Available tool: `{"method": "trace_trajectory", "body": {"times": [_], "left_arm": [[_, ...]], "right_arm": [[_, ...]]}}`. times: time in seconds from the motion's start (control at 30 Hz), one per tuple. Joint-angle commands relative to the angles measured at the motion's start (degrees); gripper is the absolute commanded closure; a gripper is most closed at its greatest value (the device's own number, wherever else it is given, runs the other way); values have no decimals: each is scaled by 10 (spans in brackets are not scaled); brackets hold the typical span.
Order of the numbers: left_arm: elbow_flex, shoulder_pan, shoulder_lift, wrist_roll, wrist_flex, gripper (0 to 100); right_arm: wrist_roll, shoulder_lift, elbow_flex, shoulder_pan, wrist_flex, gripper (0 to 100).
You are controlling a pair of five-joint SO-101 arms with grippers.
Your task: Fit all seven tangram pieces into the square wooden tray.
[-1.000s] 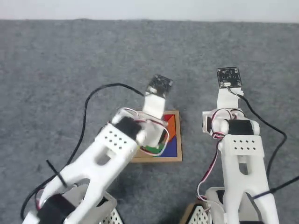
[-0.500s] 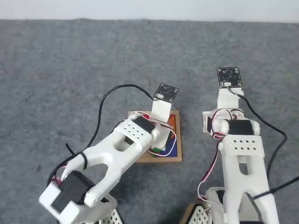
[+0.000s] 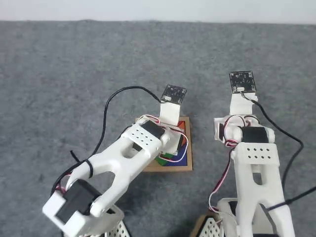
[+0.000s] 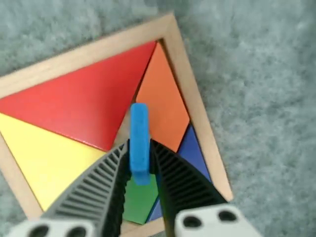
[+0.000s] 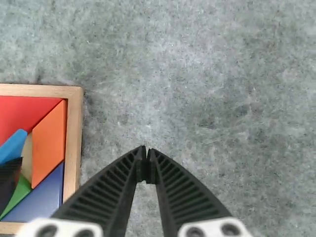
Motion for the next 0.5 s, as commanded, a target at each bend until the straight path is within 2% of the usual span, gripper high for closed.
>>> {"method": "trace_trajectory", "body": {"times": [0.0,0.47], "left_arm": [[-29,-2,-3,11,-12,939],[-37,-2,-3,18,-20,934]], "right_arm": [[6,-13,-4,3,-14,989],[7,-13,-4,3,-14,989]]}}
